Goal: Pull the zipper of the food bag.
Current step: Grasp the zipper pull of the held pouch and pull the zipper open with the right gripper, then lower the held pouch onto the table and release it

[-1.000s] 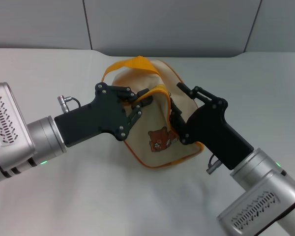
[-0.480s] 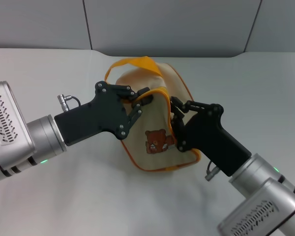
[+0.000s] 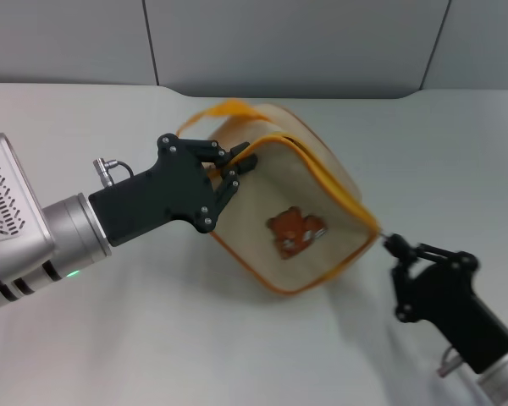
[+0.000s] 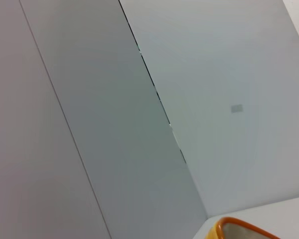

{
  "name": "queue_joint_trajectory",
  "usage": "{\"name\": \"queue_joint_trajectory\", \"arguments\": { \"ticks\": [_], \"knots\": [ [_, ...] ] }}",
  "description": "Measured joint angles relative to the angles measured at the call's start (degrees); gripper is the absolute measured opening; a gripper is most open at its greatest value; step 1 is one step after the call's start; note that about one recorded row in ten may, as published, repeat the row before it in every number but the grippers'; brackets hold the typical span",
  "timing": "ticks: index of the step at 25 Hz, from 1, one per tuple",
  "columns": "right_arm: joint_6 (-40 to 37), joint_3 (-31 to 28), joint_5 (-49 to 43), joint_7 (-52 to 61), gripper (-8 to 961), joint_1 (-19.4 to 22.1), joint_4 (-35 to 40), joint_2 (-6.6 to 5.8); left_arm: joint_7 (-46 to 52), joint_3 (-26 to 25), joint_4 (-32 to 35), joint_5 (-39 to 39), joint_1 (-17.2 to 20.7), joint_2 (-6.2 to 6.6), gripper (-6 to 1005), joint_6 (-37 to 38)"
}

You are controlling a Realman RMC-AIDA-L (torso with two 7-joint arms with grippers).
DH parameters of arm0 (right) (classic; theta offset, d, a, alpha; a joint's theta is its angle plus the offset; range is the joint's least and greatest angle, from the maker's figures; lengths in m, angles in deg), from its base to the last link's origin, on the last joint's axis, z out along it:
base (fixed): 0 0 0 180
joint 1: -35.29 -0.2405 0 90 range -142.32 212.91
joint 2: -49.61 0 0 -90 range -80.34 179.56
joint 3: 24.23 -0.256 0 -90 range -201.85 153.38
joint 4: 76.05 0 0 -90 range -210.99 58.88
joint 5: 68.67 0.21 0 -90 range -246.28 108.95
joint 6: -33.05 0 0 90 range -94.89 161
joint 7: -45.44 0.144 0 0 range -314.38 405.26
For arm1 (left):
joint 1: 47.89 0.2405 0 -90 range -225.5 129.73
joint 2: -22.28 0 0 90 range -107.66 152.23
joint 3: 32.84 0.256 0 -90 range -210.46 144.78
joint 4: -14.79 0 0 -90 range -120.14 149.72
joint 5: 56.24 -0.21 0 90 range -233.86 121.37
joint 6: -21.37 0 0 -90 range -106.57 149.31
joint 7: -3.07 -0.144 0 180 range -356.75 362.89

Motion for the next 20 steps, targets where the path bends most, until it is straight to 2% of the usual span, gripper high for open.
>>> {"name": "queue_joint_trajectory", "arguments": {
  "ticks": [5,9,12,13,14,15,17,19,20],
  "knots": [
    [-7.36,-0.09,-0.22,0.9,1,2.8,-0.56,-0.34,1.76,-0.04,-2.71,1.04,0.36,0.02,133,0.38],
    [-9.32,1.16,-0.53,6.43,3,2.28,-2.43,-0.8,4.79,0.09,-8.28,1.8,0.84,0.03,140,0.02],
    [-9.58,3.91,-0.57,16.68,132,1.24,-0.71,-1.69,5.19,-0.09,-10.78,1.8,2.51,0.02,145,-0.03],
    [-11.54,7.32,-0.9,29.0,175,0.26,2.59,-2.76,5.48,-0.1,-11.16,1.8,3.01,0.02,147,0.0],
    [-12.84,9.52,-1.53,36.41,208,-0.29,5.27,-3.2,6.46,0.05,-11.21,1.79,3.67,0.09,149,0.16],
    [-12.84,9.52,-1.53,36.41,241,-0.29,5.27,-3.2,7.27,0.23,-11.05,1.65,4.1,0.13,151,0.3],
    [-15.77,13.73,-4.04,52.88,307,-1.4,13.13,-3.67,12.04,1.61,-7.85,0.26,5.29,0.4,154,1.5],
    [-19.32,17.99,-8.2,71.22,373,-2.32,24.4,-3.24,18.4,5.82,-1.37,-2.45,7.08,0.59,181,3.77],
    [-20.92,19.7,-9.91,79.34,406,-2.7,29.5,-2.9,18.4,5.82,-1.37,-2.45,7.08,0.59,206,3.77]
  ]
}}
